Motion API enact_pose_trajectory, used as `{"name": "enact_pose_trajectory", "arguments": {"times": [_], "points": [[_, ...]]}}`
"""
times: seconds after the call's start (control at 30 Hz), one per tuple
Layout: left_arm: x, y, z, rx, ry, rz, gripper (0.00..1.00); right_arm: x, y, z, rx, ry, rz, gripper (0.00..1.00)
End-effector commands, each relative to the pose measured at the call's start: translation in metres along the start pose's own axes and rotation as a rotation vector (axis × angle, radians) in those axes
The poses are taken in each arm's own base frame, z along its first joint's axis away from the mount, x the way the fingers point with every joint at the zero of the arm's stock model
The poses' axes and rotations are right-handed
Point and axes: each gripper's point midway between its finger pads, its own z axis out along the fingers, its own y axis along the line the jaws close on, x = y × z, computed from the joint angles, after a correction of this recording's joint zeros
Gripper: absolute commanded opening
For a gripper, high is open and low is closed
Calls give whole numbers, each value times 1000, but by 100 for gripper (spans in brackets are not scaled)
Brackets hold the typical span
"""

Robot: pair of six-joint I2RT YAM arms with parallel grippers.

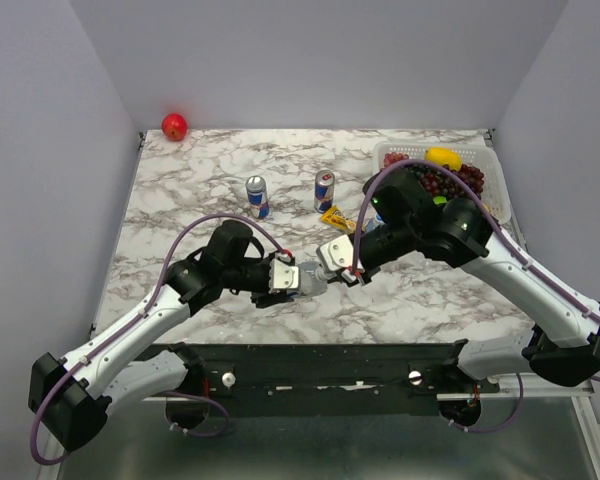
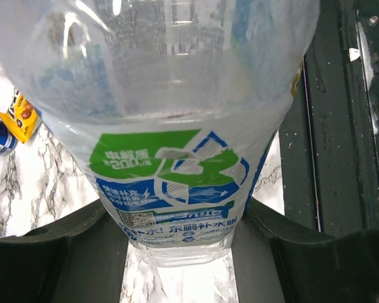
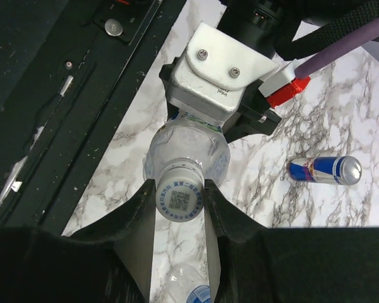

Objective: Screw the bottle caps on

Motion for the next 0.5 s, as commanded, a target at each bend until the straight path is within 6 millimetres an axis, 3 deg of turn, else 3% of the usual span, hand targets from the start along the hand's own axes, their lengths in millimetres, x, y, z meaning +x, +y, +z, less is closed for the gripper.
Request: {"name": "enact_pose_trajectory", "arguments": {"times": [0.0,0.17,0.3,0.47], "points": [[-22,9,-4,-25,-55,61,0,8,0,4,-10,25,-42,33],[-22,15,-4,-75,-76,41,0,16,2,7,3,44,6,33],[-37,36,-11,-204,-139,78,0,21,-5,12,50,62,161,32],[-50,55,-21,-309,-162,102,0,35,-31,21,184,122,394,30]]}}
